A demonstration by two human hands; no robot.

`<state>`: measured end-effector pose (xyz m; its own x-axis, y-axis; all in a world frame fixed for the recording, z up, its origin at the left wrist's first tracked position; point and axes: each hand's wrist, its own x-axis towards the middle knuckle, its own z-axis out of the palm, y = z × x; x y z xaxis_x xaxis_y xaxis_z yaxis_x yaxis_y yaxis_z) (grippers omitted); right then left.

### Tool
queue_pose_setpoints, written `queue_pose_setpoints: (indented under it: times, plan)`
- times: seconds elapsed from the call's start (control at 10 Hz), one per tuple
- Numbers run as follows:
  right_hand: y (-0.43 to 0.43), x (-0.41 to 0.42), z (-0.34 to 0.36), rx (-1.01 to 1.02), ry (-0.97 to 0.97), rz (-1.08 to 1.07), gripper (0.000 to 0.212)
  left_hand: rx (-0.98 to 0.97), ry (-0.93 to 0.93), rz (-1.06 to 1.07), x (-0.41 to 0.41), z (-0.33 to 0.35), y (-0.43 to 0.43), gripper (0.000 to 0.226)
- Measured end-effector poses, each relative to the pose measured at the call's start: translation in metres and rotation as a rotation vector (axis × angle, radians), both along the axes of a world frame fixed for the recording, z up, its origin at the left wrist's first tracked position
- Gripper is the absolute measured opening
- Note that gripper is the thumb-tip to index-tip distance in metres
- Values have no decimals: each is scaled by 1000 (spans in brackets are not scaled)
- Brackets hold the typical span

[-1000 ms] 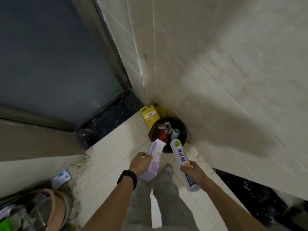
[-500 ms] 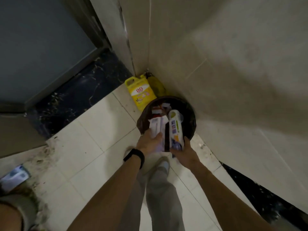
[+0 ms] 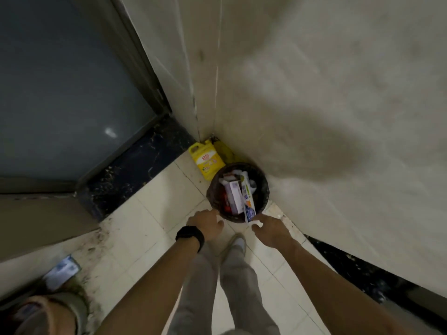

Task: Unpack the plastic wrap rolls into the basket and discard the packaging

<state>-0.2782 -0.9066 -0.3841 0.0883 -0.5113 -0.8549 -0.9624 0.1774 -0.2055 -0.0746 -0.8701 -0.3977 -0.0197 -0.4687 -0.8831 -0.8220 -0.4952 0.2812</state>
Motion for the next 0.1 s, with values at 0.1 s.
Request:
queue_pose_setpoints:
  times: [0.1]
  plan:
    - [-5,7,80,-95,-42,12,35,-195,-76,-160,5,77,-10,43]
